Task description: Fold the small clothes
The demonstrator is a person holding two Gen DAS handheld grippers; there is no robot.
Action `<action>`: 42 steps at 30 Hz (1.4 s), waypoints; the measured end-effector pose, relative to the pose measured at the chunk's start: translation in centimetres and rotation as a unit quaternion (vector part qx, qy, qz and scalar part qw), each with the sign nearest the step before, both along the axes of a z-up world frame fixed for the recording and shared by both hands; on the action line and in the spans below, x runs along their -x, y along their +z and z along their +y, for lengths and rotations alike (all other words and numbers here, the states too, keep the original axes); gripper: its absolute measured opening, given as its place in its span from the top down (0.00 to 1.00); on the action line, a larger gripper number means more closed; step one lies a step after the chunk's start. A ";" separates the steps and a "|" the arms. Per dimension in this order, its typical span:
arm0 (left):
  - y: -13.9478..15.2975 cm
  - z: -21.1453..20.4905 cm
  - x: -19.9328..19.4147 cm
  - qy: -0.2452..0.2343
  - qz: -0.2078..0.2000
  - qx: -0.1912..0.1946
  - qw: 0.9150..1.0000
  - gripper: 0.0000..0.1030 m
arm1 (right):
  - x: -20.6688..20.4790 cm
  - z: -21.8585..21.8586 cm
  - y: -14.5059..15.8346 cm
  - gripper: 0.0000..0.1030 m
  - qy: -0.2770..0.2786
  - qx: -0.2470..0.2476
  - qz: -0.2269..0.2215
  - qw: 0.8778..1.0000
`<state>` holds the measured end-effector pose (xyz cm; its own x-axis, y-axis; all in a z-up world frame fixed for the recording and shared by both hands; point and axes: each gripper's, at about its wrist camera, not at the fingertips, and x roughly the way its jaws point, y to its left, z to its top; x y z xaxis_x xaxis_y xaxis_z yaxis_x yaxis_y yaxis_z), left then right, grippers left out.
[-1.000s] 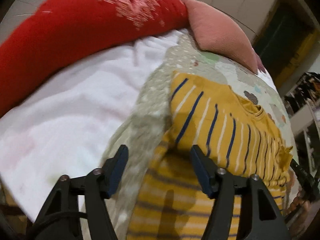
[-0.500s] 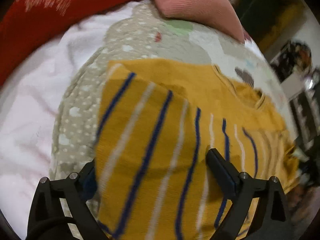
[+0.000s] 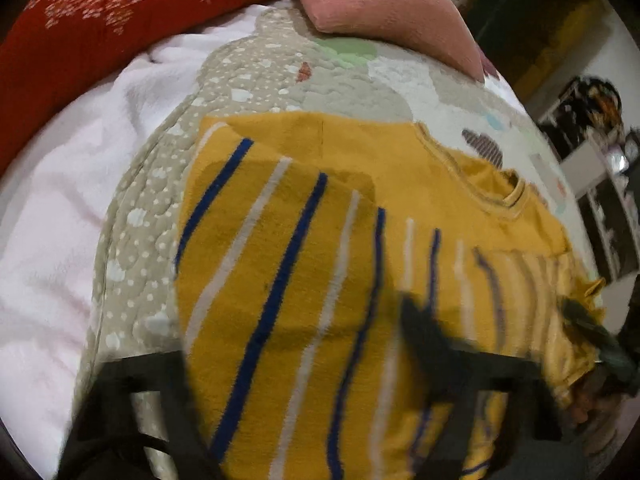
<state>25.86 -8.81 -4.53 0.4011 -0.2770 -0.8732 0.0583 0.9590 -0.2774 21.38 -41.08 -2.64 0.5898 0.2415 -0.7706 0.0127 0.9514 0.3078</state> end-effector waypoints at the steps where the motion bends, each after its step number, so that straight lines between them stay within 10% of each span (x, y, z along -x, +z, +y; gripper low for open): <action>1: 0.3 0.1 0.1 0.004 0.001 0.014 1.000 0.79 | -0.5 -0.4 0.0 0.77 0.000 -0.022 0.003 1.000; 14: 6.3 -4.4 -3.6 -0.012 -0.047 0.046 0.998 0.83 | -2.7 -7.4 8.1 0.82 -0.058 -0.051 -0.073 0.994; 19: 4.7 -5.0 -7.6 0.009 -0.025 0.028 0.999 0.82 | -5.4 -8.8 5.0 0.79 -0.069 -0.078 -0.027 0.994; 24: 1.3 -3.2 -8.3 0.031 0.011 0.025 0.999 0.62 | -4.5 -10.9 0.3 0.50 -0.126 -0.059 0.016 0.990; 32: 3.3 2.0 -1.2 0.061 -0.013 0.045 0.997 0.57 | 3.4 -13.5 2.3 0.42 -0.138 -0.082 -0.001 0.987; 42: 0.5 3.9 14.6 0.061 0.025 0.106 0.992 0.57 | 17.7 -7.2 -1.0 0.42 -0.044 -0.241 0.053 0.968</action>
<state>11.27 -4.87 -4.02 0.4008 -0.4078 -0.8204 -0.0738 0.8782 -0.4726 3.64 -48.32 -3.69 0.5487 0.5398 -0.6384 0.1427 0.6920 0.7077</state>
